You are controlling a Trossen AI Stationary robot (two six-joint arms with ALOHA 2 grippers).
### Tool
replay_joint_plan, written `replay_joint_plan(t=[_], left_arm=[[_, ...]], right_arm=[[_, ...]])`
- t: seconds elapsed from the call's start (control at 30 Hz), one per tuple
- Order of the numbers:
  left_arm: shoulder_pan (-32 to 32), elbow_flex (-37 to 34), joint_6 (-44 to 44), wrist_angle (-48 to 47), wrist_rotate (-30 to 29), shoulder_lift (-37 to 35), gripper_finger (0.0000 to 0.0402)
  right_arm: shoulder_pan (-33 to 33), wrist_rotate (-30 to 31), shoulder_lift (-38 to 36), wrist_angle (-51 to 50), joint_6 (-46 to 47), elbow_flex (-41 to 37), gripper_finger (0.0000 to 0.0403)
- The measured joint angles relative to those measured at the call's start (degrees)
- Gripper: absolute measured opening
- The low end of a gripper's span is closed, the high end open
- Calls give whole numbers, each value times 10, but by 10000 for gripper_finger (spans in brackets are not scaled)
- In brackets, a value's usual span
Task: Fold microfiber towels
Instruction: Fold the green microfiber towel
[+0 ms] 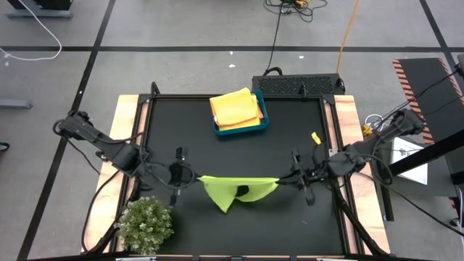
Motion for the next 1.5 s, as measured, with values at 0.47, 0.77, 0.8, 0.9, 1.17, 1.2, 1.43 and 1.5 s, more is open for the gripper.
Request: replay_joint_plan(t=[0.47,0.77,0.8,0.9,1.17,1.2,1.43,1.5], left_arm=[[-20,11,-100,-125,46,-8,3],[21,12,-75,-186,0,-35,3],[27,12,-68,-188,-1,-37,3],[44,12,-74,-185,17,-45,2],[-14,15,-93,-110,170,-44,4],[-26,21,-98,-108,173,-44,4],[-87,88,-107,-115,129,-43,4],[-83,93,-105,-135,113,-44,5]], right_arm=[[8,30,89,-324,84,170,0],[-14,72,115,-399,108,200,0],[-18,85,115,-402,101,202,0],[-32,105,115,-408,96,215,0],[7,-17,116,-296,75,234,0],[14,-32,116,-277,76,234,0],[45,-56,112,-241,120,235,0],[40,-43,112,-273,149,236,0]])
